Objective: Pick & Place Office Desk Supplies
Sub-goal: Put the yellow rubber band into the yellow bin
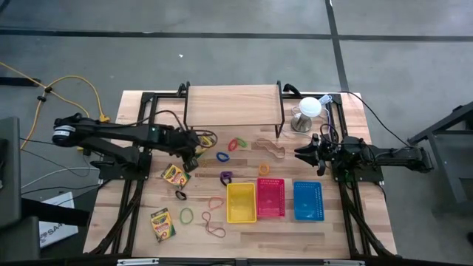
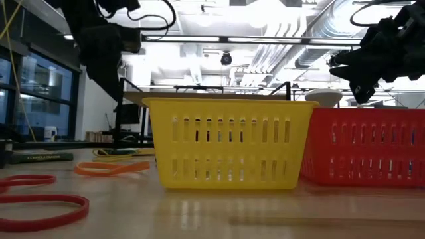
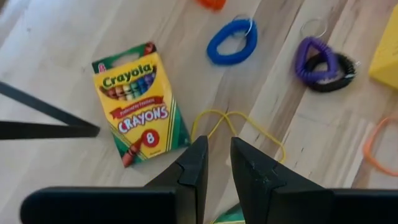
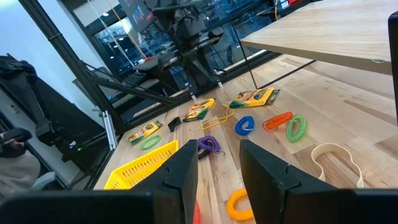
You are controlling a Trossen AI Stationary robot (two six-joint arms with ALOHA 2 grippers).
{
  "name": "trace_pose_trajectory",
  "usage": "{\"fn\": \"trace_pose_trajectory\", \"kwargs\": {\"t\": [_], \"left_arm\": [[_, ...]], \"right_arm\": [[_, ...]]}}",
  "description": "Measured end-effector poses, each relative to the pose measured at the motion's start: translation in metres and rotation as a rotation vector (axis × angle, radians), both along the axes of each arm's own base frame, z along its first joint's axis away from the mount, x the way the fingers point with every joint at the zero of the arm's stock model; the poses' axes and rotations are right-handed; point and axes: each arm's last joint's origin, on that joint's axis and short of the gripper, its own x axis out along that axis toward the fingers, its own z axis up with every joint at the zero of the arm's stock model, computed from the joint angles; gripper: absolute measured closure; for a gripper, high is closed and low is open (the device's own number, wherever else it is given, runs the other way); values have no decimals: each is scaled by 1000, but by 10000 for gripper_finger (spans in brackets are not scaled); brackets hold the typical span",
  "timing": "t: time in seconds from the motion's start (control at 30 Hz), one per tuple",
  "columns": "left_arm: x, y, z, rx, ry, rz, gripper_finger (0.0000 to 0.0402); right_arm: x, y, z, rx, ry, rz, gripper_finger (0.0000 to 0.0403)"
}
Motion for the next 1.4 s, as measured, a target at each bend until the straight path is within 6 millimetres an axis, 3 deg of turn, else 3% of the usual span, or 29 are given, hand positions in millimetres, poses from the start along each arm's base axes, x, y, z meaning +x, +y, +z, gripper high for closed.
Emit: {"fn": "trace_pose_trajectory", "kwargs": {"t": [0.27,0.57,0.8,1.1,1.4], "left_arm": [[2,0,-12,4,107,-22,336],[5,-9,-14,105,149,-260,336],[18,-22,-35,147,245,-329,336],[29,-25,-62,138,370,-294,336],[29,-23,-68,192,419,-243,336]], "right_arm": [[0,0,0,0,0,0,296],[0,0,0,0,0,0,296],[0,0,0,0,0,0,296],[0,0,0,0,0,0,296],[0,0,0,0,1,0,296]]}}
